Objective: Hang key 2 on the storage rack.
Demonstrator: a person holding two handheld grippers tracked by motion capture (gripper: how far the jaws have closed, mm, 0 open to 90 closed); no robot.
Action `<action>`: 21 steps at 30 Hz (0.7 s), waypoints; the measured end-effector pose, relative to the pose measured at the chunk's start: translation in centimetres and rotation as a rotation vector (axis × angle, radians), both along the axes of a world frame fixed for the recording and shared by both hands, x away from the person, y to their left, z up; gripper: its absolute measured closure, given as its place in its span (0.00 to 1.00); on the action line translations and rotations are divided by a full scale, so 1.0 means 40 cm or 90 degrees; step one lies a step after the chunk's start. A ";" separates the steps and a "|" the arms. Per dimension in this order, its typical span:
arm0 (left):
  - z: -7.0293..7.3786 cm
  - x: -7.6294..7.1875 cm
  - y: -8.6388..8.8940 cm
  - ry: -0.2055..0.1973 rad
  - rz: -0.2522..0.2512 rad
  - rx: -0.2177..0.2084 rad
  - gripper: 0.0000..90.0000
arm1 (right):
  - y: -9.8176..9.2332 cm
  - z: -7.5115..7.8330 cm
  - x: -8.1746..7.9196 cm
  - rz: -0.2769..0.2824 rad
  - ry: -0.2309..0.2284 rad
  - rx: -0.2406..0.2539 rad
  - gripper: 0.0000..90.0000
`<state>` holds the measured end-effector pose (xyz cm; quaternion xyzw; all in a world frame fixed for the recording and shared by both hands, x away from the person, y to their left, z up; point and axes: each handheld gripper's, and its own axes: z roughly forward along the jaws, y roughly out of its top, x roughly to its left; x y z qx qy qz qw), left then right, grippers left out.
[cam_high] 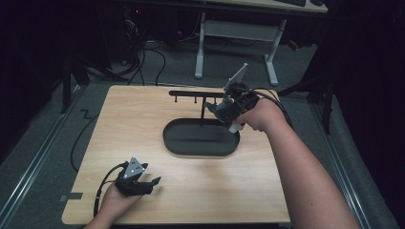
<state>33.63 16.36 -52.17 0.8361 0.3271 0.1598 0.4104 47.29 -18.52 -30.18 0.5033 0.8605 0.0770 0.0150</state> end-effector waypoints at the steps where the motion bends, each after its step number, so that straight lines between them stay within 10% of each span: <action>1: 0.000 0.000 0.000 0.000 0.000 0.000 0.31 | -0.001 0.002 0.004 -0.004 -0.002 0.001 0.52; 21: 0.001 0.000 0.000 -0.001 -0.002 0.002 0.31 | -0.014 -0.047 0.037 -0.024 -0.004 -0.032 0.52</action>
